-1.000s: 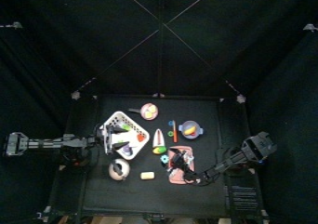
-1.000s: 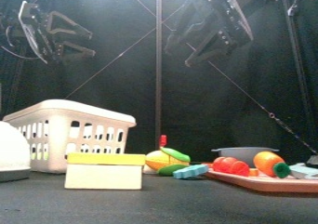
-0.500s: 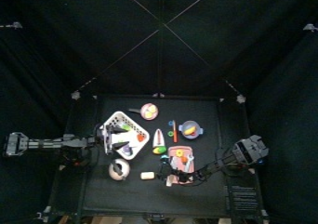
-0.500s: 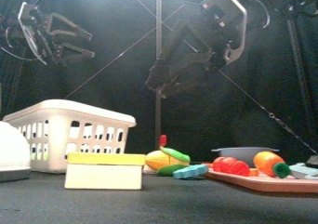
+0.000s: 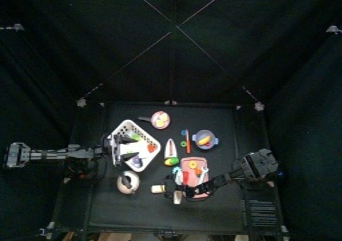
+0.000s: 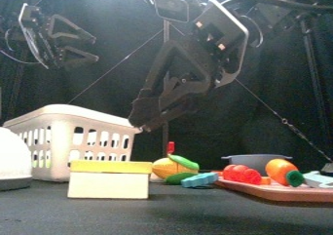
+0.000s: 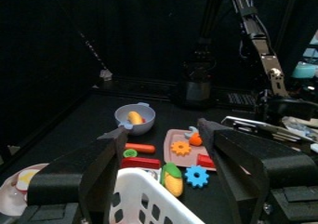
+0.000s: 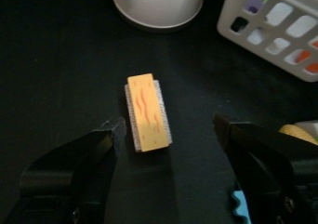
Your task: Grab egg sushi
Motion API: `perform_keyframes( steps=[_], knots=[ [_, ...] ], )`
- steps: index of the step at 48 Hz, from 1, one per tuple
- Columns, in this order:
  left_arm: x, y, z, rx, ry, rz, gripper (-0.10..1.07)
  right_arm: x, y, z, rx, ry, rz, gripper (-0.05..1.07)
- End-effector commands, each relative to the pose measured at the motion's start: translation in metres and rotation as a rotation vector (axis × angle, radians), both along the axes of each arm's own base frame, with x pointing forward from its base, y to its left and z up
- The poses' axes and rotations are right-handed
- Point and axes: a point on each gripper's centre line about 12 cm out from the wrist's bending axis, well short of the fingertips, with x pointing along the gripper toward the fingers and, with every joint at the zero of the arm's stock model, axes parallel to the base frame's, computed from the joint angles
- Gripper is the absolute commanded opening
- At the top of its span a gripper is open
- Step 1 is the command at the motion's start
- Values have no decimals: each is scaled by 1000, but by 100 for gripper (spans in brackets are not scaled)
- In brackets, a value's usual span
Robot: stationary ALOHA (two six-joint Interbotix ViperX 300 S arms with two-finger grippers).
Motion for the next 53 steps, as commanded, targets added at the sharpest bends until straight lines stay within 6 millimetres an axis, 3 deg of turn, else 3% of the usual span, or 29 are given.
perform_keyframes(
  steps=[1,26,40,53],
  knots=[
    [1,1,3,2,-10,6,95,8,3,9,31,-23,19,103],
    [1,3,2,1,-8,14,96,22,-8,-19,86,41,17,103],
    [0,4,1,1,-5,20,95,23,-10,-25,119,60,24,102],
    [0,5,1,-2,-5,22,96,23,-10,-33,140,80,37,94]
  ],
)
